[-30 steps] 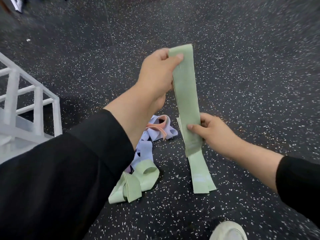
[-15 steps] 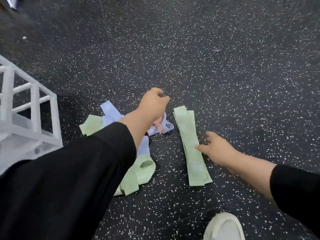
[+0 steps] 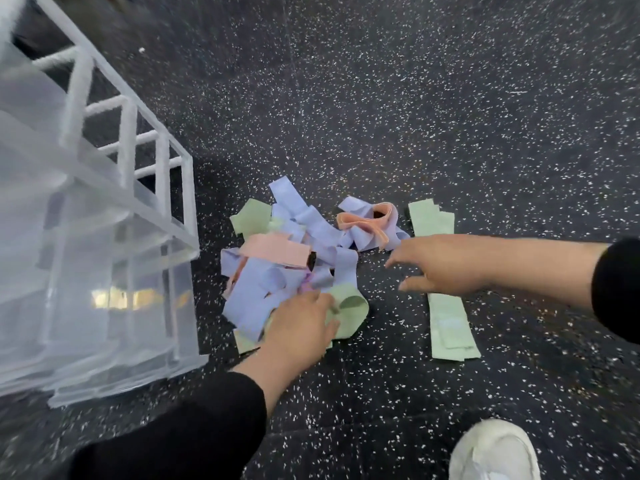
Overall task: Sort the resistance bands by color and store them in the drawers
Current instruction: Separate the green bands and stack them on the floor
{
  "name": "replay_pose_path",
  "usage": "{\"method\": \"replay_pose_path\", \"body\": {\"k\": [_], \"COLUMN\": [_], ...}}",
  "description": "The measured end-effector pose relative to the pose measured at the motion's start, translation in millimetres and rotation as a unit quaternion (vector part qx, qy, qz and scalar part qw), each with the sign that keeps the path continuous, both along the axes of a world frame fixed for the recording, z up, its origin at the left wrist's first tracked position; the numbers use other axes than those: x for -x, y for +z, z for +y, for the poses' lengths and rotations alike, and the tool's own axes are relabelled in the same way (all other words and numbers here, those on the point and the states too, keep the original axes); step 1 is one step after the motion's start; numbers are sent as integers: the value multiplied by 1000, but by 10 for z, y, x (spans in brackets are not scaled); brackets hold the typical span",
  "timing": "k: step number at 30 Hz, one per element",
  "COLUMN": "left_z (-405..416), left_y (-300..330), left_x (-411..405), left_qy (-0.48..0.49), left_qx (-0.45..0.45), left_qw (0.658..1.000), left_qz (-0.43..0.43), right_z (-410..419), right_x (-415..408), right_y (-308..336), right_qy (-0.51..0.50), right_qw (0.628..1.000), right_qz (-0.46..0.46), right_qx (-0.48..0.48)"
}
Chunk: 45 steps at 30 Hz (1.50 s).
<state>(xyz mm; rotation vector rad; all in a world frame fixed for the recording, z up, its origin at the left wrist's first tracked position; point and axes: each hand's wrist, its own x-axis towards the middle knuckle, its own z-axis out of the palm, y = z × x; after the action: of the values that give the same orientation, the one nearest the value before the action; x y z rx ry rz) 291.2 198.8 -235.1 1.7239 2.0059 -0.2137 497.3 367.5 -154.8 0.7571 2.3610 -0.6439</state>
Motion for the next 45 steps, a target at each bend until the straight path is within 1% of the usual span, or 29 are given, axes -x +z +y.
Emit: {"method": "replay_pose_path", "body": {"k": [2, 3, 5, 7, 11, 15, 18, 21, 24, 26, 29, 34, 36, 38, 39, 41, 43, 45], "left_z": [-101, -139, -209, -296, -500, -636, -720, -820, -900, -904, -822, -541, -432, -343, -303, -234, -160, -80], "left_y": [-50, -72, -96, -104, -103, -168, -186, -224, -256, -245, -165, 65, 152, 235, 274, 378, 485, 614], "left_x": [-26, -38, -41, -25, 48, 118, 145, 174, 199, 223, 251, 272, 313, 374, 403, 434, 436, 440], "left_qy": [-30, -36, -38, -32, -4, 16, 16, 16, 37, 40, 58, 146, 164, 171, 178, 198, 239, 303], "left_qx": [9, 11, 5, -25, -78, -58, -37, -31, -32, -61, -124, -209, -216, -210, -203, -199, -195, -187], "left_qw": [999, 999, 998, 998, 997, 998, 999, 999, 997, 995, 988, 956, 947, 945, 944, 935, 905, 853], "left_qz": [28, 37, 46, 45, 8, -12, -24, -28, -59, -61, -72, -144, -172, -184, -188, -217, -292, -381], "right_z": [24, 14, -40, -141, -403, -614, -710, -773, -775, -761, -745, -838, -896, -921, -914, -841, -748, -744], "right_x": [241, 377, 622, 821, 907, 779, 699, 620, 596, 642, 735, 963, 1035, 1103, 1132, 1147, 1121, 1127], "right_y": [207, 300, 345, 219, -336, -806, -1004, -1142, -1221, -1135, -910, -412, -230, -114, -75, -95, -132, 31], "right_qy": [113, 141, 160, 158, 154, 118, 33, -51, -112, -178, -283, -400, -430, -456, -462, -458, -450, -449], "right_qw": [992, 987, 983, 984, 983, 987, 993, 996, 991, 975, 933, 853, 822, 791, 780, 774, 774, 766], "right_qz": [-48, -60, -61, -55, -88, -109, -111, -51, 57, 132, 220, 323, 358, 385, 393, 399, 401, 405], "right_qx": [-27, -39, -60, -60, -38, -30, -16, -49, -51, -30, -18, 84, 104, 136, 156, 178, 194, 219]}}
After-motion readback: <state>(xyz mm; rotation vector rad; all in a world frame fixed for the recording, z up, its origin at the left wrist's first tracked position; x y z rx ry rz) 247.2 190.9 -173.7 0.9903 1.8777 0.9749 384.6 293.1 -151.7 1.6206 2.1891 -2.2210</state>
